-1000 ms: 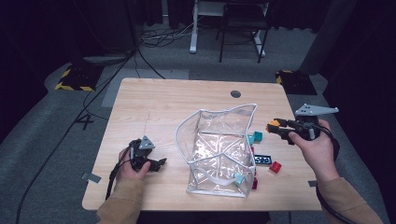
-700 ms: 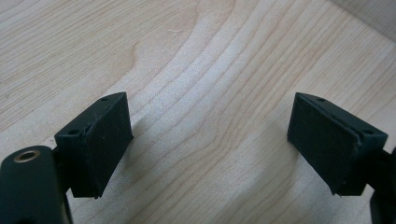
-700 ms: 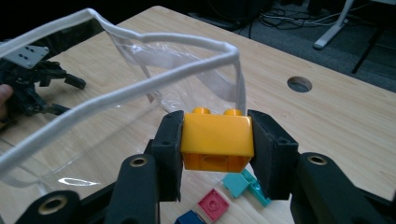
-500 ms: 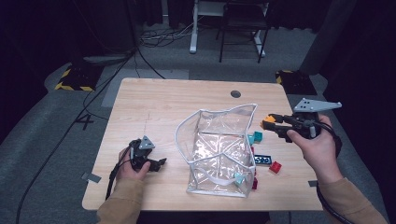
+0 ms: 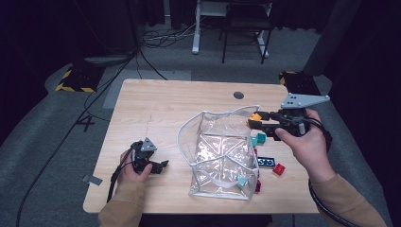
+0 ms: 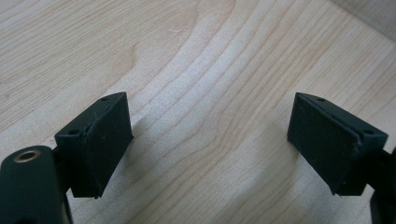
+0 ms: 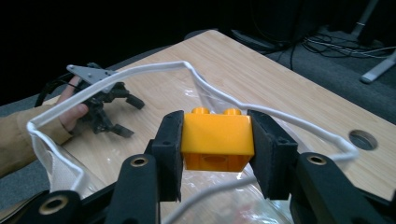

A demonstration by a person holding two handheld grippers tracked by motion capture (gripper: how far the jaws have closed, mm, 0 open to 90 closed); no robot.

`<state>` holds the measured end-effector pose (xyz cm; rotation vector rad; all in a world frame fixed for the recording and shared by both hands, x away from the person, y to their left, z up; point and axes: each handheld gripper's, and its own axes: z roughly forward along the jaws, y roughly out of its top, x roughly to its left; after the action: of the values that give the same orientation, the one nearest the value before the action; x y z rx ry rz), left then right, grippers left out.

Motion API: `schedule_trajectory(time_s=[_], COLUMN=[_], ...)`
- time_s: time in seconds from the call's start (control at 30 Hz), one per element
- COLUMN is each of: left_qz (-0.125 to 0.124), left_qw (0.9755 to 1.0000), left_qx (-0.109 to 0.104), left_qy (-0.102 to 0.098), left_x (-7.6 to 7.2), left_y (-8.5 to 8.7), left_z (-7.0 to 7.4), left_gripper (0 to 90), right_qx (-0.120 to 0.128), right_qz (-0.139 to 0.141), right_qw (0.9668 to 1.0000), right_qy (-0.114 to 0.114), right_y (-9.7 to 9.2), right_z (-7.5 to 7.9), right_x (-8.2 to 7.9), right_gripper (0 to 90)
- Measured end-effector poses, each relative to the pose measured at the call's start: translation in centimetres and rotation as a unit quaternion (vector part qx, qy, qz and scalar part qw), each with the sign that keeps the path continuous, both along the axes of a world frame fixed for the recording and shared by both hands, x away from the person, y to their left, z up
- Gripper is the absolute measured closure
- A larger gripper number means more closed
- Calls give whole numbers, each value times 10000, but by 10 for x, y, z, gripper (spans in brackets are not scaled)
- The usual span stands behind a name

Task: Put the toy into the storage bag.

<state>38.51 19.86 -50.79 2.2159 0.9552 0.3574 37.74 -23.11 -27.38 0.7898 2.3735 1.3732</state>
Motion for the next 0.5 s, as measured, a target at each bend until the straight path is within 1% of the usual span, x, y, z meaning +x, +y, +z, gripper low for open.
schedule_trajectory(time_s=[0.2,0.4,0.43,0.5], left_qz=[-1,-1,-1,-2], left_qw=[10000,10000,10000,10000], left_qx=[-1,-1,-2,0], left_qy=[1,1,2,1], left_x=[0,0,0,0], left_y=[0,0,0,0], left_z=[0,0,0,0], left_gripper=[140,140,140,140], right_qx=[-3,9,2,-7], right_qz=[245,417,470,485], right_qw=[9997,9991,9989,9988], right_qy=[-2,9,20,30], right_y=[24,43,50,52], right_z=[3,4,3,2], right_x=[1,3,4,4], right_gripper=[586,586,586,586])
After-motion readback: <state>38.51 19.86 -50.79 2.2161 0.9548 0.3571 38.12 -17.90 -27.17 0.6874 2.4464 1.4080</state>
